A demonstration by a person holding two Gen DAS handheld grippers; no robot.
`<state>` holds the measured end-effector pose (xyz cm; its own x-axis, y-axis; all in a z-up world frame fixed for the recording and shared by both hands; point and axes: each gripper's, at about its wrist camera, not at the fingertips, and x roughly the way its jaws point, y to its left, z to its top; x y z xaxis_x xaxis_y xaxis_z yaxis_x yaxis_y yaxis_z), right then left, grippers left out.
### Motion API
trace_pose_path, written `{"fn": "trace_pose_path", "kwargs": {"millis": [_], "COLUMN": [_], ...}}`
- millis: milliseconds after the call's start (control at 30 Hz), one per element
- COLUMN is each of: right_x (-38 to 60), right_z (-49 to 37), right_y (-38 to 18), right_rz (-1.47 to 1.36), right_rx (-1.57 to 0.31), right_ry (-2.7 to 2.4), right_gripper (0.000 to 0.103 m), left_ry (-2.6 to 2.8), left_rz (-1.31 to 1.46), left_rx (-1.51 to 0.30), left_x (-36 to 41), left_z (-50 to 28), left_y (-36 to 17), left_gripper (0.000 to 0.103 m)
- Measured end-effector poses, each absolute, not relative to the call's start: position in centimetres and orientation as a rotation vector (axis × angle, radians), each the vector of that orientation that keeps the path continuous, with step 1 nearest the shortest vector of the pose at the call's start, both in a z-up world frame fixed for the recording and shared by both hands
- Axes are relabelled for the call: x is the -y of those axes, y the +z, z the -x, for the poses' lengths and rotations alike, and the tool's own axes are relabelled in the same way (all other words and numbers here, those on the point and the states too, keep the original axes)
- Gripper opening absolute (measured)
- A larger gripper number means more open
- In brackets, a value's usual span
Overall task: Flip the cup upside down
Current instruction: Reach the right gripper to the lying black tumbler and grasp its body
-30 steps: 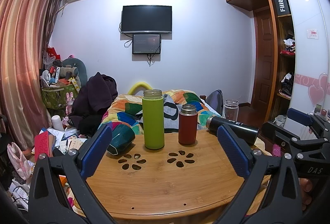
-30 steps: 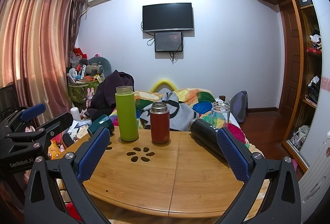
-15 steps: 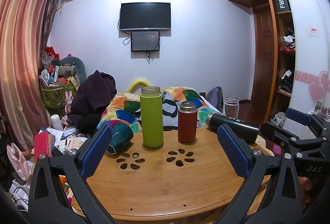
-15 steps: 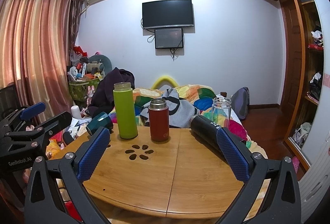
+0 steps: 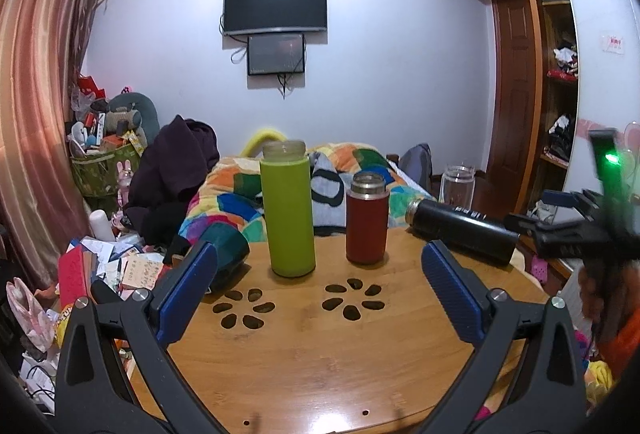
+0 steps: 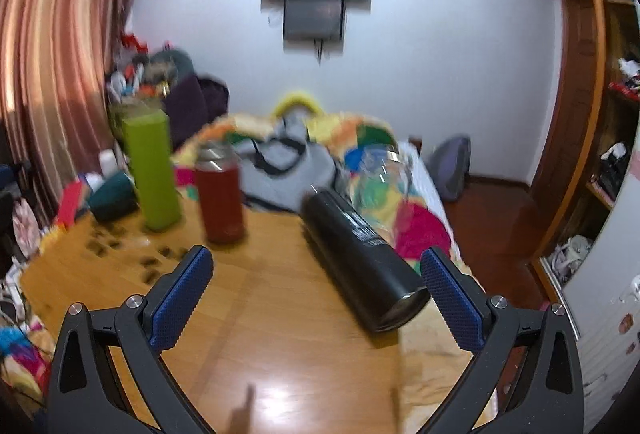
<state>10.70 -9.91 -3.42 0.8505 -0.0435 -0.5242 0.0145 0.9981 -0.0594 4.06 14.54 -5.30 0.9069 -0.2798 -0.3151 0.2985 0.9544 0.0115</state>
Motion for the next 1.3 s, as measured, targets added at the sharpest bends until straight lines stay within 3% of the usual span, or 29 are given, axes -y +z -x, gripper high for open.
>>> {"fn": "trace_pose_path", "kwargs": {"millis": [333,367,433,733,1300], "right_x": [17.5,17.7,17.7,15.7,7.6], "right_z": [-18.6,-18.8,-19.2,-17.3,-6.5], "right_y": [-9.7,-10.2,-11.0,-11.1,-9.7], "right_rz": [-0.007,-0.009,-0.012,0.025,0.043], "right_rx": [-0.854,-0.871,-0.9,-0.898,-0.803], "right_ry": [0.042,0.056,0.077,0.121,0.171], "right_gripper": [0.1,0.098,0.079,0.062,0.061], "left_ry": [-0.305,-0.305,-0.305,-0.316,-0.341], "left_rz": [-0.09,-0.092,-0.093,-0.101,-0.105], "left_rx": [-0.435,-0.441,-0.455,-0.482,-0.528], "left_x": [-13.6,-13.5,-13.4,-12.8,-13.2], "left_z": [-6.5,-6.6,-7.0,-7.0,-5.1], "left_y": [-7.9,-8.1,-8.5,-9.2,-11.4], "left_gripper": [0.103,0.103,0.103,0.103,0.103]}}
